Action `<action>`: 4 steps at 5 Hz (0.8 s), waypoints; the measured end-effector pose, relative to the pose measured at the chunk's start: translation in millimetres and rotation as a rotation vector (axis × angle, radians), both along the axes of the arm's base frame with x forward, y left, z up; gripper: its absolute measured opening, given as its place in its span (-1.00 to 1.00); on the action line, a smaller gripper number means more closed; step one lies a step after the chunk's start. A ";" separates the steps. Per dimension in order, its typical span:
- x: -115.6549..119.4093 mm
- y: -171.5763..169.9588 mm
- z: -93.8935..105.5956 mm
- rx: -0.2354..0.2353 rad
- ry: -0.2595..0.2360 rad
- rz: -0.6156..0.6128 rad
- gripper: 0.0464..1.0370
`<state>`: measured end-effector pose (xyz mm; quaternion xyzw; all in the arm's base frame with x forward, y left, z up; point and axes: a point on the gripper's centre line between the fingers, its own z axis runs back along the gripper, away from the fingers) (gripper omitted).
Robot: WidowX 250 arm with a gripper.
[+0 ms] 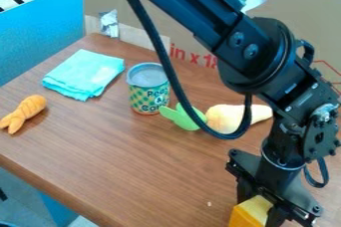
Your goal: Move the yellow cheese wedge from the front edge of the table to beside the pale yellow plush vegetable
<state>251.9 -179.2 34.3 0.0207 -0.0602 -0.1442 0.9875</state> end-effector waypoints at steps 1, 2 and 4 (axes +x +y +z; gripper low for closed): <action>8.0 4.6 23.8 -0.066 -0.036 -0.006 -0.11; 27.4 10.9 39.5 -0.082 -0.064 -0.023 -0.11; 95.2 1.1 53.4 -0.045 -0.063 -0.047 -0.11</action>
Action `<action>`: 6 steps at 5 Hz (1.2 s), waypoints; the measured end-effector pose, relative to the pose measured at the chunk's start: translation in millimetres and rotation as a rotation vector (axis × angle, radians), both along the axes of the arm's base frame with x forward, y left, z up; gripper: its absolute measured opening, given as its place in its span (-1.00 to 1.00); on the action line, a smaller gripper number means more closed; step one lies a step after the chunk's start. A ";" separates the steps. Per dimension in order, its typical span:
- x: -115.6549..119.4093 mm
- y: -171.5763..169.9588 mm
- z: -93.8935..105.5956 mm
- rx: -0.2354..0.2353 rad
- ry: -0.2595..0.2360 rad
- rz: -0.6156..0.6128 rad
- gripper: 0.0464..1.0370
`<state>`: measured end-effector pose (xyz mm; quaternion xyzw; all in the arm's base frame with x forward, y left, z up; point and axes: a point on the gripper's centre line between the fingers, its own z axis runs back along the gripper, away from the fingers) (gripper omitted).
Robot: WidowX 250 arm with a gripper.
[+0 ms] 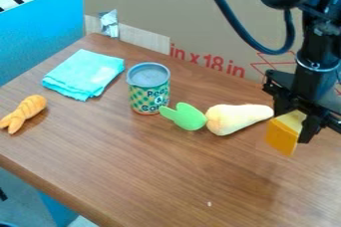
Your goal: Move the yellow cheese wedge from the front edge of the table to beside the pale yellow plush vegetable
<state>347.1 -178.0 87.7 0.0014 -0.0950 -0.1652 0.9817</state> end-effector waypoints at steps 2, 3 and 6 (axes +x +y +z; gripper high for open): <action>29.7 12.4 -37.6 0.052 0.085 -0.003 -0.11; 34.8 22.2 -46.1 0.069 0.107 0.006 -0.11; 29.0 27.9 -46.6 -0.043 0.060 0.079 0.62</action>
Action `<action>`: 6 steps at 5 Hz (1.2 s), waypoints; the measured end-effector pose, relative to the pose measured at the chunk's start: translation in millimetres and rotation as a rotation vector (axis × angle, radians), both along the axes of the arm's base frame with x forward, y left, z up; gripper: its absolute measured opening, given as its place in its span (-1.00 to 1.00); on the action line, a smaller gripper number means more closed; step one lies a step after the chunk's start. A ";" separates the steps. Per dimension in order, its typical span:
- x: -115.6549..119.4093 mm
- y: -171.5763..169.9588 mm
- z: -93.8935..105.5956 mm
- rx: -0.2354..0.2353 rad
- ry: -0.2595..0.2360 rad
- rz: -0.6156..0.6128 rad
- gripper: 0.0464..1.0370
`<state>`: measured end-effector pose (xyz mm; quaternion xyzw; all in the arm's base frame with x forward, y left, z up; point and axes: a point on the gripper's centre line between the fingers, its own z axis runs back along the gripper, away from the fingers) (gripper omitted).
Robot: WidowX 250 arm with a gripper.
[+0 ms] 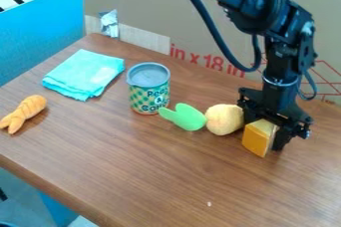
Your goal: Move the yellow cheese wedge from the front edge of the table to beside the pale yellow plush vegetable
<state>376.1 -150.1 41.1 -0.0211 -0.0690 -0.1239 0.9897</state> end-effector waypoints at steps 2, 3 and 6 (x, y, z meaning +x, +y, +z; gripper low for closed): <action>1.7 4.0 37.9 -0.040 -0.088 0.020 0.95; -6.1 8.9 55.6 -0.015 -0.095 -0.016 0.95; -130.9 86.1 81.2 0.096 0.089 0.027 0.95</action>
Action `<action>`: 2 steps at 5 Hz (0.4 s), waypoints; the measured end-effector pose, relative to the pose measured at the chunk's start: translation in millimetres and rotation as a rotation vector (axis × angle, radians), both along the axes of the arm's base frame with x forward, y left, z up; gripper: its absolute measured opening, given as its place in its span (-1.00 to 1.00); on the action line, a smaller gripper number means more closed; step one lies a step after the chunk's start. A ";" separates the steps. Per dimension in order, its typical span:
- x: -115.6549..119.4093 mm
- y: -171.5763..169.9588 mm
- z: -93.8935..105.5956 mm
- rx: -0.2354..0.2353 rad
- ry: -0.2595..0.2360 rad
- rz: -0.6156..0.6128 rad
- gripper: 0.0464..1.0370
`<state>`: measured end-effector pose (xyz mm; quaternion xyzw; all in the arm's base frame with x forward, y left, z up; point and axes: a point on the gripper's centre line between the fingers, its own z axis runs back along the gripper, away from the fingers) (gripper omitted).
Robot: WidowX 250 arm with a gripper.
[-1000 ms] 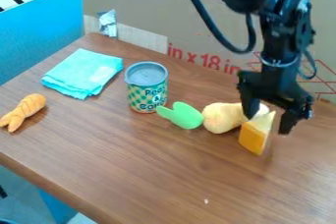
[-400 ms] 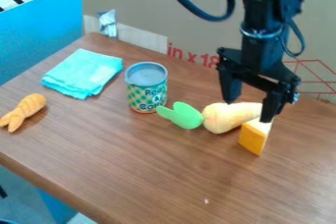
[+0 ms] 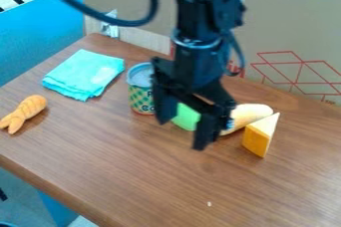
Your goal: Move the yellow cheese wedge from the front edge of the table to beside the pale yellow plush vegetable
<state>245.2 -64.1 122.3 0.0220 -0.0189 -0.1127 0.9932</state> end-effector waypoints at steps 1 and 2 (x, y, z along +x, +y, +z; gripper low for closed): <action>-8.2 27.6 3.2 0.018 -0.028 0.004 0.95; -7.7 64.3 2.4 -0.007 -0.056 -0.025 0.95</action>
